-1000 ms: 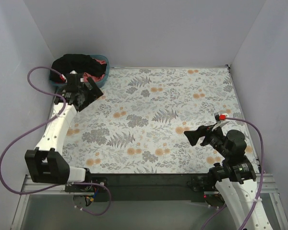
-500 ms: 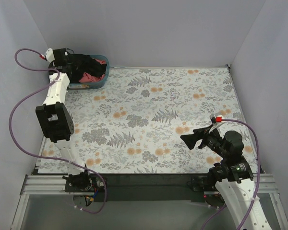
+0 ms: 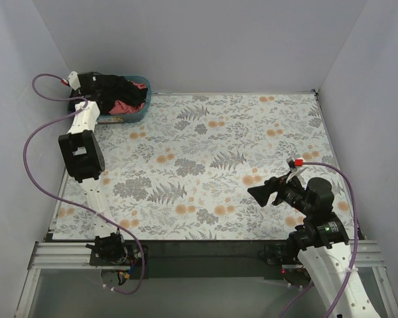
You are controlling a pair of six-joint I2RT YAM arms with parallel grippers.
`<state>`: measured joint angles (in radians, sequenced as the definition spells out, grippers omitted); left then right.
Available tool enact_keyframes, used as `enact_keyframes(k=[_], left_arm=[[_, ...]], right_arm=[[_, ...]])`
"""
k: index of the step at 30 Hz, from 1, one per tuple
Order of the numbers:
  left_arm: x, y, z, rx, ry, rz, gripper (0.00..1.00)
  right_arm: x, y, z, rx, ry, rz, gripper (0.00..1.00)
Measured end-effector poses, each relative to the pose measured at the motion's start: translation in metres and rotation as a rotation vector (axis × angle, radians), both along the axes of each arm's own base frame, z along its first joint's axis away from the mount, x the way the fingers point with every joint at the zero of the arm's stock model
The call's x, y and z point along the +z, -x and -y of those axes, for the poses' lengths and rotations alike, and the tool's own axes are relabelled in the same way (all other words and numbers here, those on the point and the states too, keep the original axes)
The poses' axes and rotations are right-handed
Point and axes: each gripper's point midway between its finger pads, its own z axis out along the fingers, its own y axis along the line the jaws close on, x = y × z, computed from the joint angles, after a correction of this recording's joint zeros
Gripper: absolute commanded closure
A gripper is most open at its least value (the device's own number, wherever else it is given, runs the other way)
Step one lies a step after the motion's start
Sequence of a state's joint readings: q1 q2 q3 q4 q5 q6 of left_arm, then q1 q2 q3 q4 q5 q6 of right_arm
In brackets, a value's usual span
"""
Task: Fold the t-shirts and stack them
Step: Grab the tshirt from the pile
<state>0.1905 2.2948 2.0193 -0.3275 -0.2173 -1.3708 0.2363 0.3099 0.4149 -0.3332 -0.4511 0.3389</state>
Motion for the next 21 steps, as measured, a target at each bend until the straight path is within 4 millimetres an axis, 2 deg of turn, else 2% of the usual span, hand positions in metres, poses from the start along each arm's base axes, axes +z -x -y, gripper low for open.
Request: enact_keyframes(k=[3,7,10,12,16,18,21], left_arm=[[0.006,-0.006,0.003,-0.035,-0.009,0.027,1.00],[0.024,-0.010,0.005,-0.073,-0.045,0.072,1.00],[0.059,-0.007,0.008,-0.108,-0.082,0.121,1.00],[0.092,0.000,0.010,-0.118,-0.111,0.163,1.00],[0.193,0.031,0.023,-0.144,-0.174,0.299,1.00],[0.252,0.060,0.035,-0.163,-0.209,0.386,1.00],[0.334,0.118,0.056,-0.201,-0.264,0.522,1.00]], right_arm=[[0.000,0.000,0.000,0.001,0.000,-0.003,0.02],[-0.002,0.000,-0.001,0.003,0.000,-0.010,0.02],[-0.003,0.000,-0.001,0.003,0.001,-0.016,0.02],[-0.003,-0.001,0.000,-0.001,0.001,-0.016,0.02],[-0.004,-0.002,0.000,-0.004,0.005,-0.023,0.02],[-0.002,-0.002,0.000,-0.004,0.007,-0.027,0.02],[0.006,-0.001,0.001,-0.004,0.011,-0.013,0.02]])
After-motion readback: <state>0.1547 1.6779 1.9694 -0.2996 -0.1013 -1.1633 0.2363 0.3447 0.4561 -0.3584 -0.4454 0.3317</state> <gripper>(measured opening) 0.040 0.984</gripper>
